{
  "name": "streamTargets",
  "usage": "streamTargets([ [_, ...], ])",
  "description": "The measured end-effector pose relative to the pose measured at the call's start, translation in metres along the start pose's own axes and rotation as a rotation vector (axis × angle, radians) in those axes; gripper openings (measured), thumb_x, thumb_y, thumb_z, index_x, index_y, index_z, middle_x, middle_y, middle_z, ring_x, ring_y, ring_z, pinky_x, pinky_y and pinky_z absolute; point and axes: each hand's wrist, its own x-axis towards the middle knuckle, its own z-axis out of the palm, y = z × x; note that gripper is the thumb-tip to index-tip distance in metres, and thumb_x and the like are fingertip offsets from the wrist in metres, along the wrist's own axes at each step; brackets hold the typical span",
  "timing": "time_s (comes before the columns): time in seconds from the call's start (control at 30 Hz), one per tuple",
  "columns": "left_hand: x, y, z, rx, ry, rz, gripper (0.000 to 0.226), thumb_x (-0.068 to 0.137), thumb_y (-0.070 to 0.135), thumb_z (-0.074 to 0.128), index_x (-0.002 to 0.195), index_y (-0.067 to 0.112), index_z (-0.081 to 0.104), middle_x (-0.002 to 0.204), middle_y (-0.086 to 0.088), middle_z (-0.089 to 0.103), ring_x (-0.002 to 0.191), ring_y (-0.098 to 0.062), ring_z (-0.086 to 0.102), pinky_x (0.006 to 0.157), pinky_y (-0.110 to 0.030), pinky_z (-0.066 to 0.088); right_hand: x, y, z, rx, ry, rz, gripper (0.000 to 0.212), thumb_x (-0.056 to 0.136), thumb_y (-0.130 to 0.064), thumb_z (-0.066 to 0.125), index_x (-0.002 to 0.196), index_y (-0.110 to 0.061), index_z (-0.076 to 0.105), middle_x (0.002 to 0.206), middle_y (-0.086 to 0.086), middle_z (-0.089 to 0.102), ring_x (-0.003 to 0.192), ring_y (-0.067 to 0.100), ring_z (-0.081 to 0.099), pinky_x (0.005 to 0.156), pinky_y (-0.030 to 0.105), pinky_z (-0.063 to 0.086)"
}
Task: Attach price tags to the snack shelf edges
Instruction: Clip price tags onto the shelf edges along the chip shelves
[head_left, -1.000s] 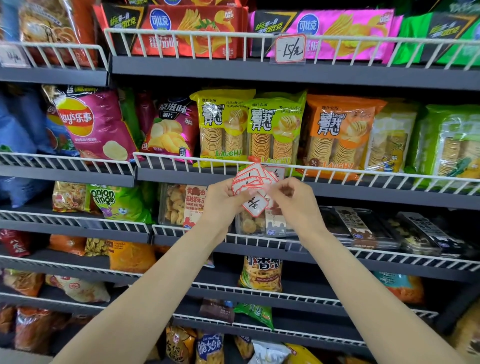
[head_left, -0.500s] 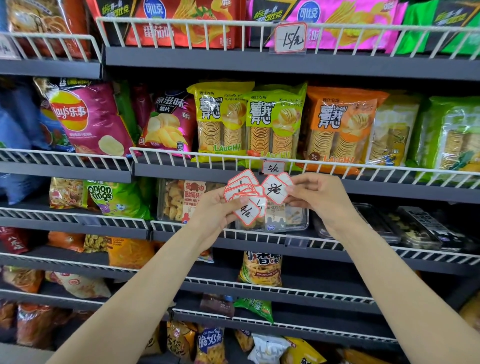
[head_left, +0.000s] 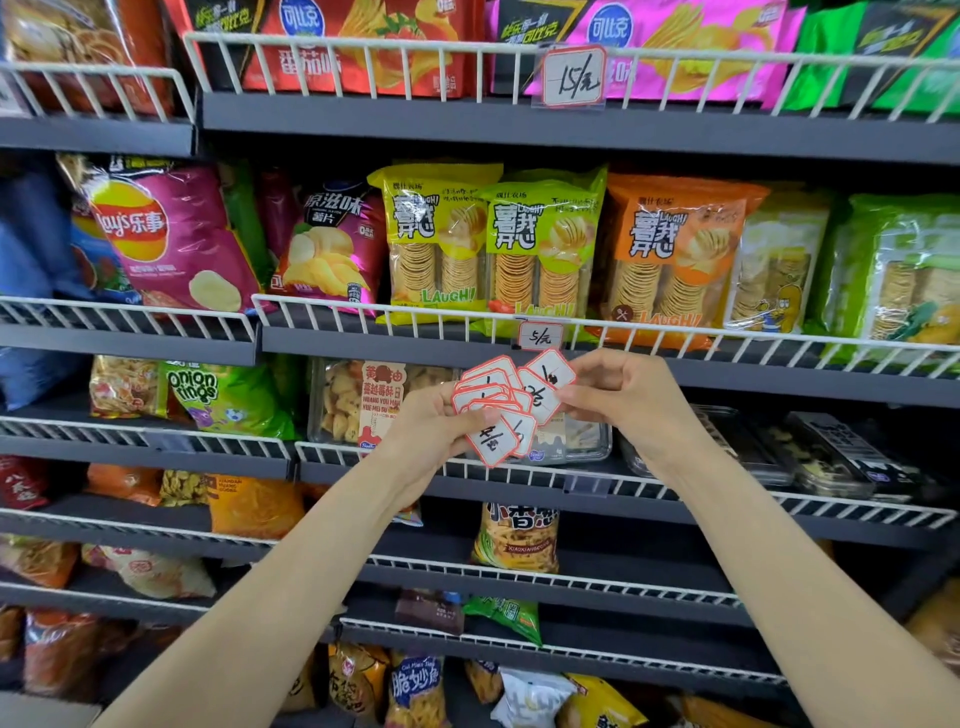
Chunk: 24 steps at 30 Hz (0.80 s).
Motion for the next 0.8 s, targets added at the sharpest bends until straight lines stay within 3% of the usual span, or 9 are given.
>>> streamTargets([
  [0.13, 0.0, 0.0, -0.004, 0.007, 0.06, -0.003, 0.025, 0.084, -0.002, 0.06, 0.108, 0.005, 0.063, 0.107, -0.013, 0.069, 0.1, -0.025, 0.066, 0.089, -0.037, 0.053, -0.002, 0.004, 0.001, 0.125, 0.055, 0.055, 0.007, 0.087, -0.004, 0.06, 0.088, -0.009, 0.065, 0.087, 0.009, 0.074, 0.076, 0.019, 0.072, 0.067, 0.023, 0.057],
  [0.27, -0.001, 0.0, -0.003, 0.028, 0.045, -0.01, 0.02, 0.084, -0.002, 0.06, 0.101, 0.008, 0.065, 0.105, -0.011, 0.07, 0.099, -0.024, 0.066, 0.089, -0.037, 0.053, -0.003, 0.008, 0.0, 0.154, 0.08, 0.101, 0.005, 0.088, -0.002, 0.057, 0.09, -0.004, 0.062, 0.087, 0.012, 0.072, 0.076, 0.02, 0.072, 0.069, 0.023, 0.057],
  [0.37, 0.001, -0.004, 0.002, 0.075, 0.042, -0.018, 0.017, 0.085, -0.001, 0.061, 0.096, 0.011, 0.065, 0.102, -0.009, 0.07, 0.098, -0.023, 0.066, 0.086, -0.034, 0.054, -0.005, 0.016, -0.004, 0.14, 0.104, 0.117, 0.013, 0.087, 0.001, 0.058, 0.078, -0.006, 0.053, 0.085, 0.014, 0.072, 0.075, 0.021, 0.072, 0.064, 0.023, 0.057],
  [0.47, 0.005, -0.016, 0.011, 0.245, 0.016, -0.007, 0.016, 0.085, 0.001, 0.061, 0.091, 0.015, 0.064, 0.098, -0.005, 0.07, 0.096, -0.021, 0.066, 0.084, -0.031, 0.054, -0.011, 0.032, -0.017, 0.072, 0.15, 0.128, 0.014, 0.087, 0.004, 0.057, 0.081, -0.008, 0.052, 0.083, 0.014, 0.071, 0.069, 0.02, 0.072, 0.064, 0.025, 0.058],
  [0.6, 0.016, -0.046, 0.032, 0.535, -0.069, 0.025, 0.016, 0.083, 0.002, 0.064, 0.093, 0.014, 0.069, 0.098, -0.004, 0.071, 0.097, -0.02, 0.066, 0.088, -0.035, 0.051, -0.016, 0.062, -0.037, -0.026, 0.199, 0.158, 0.037, 0.087, 0.006, 0.054, 0.111, -0.021, 0.057, 0.081, 0.011, 0.07, 0.069, 0.018, 0.07, 0.065, 0.021, 0.057],
  [0.7, 0.029, -0.077, 0.049, 0.785, -0.116, 0.013, 0.013, 0.083, 0.009, 0.064, 0.095, 0.006, 0.068, 0.095, -0.007, 0.07, 0.09, -0.022, 0.065, 0.076, -0.028, 0.047, -0.014, 0.088, -0.046, -0.104, 0.238, 0.18, 0.031, 0.087, 0.006, 0.053, 0.108, -0.017, 0.057, 0.087, 0.014, 0.07, 0.072, 0.019, 0.069, 0.062, 0.023, 0.054],
  [0.8, 0.044, -0.108, 0.06, 0.933, -0.138, -0.042, 0.028, 0.083, 0.012, 0.063, 0.111, 0.004, 0.062, 0.111, -0.013, 0.064, 0.099, -0.025, 0.06, 0.073, -0.022, 0.039, -0.01, 0.117, -0.049, -0.213, 0.239, 0.215, 0.02, 0.086, 0.005, 0.055, 0.094, -0.013, 0.051, 0.086, 0.012, 0.068, 0.066, 0.015, 0.067, 0.055, 0.023, 0.051],
])
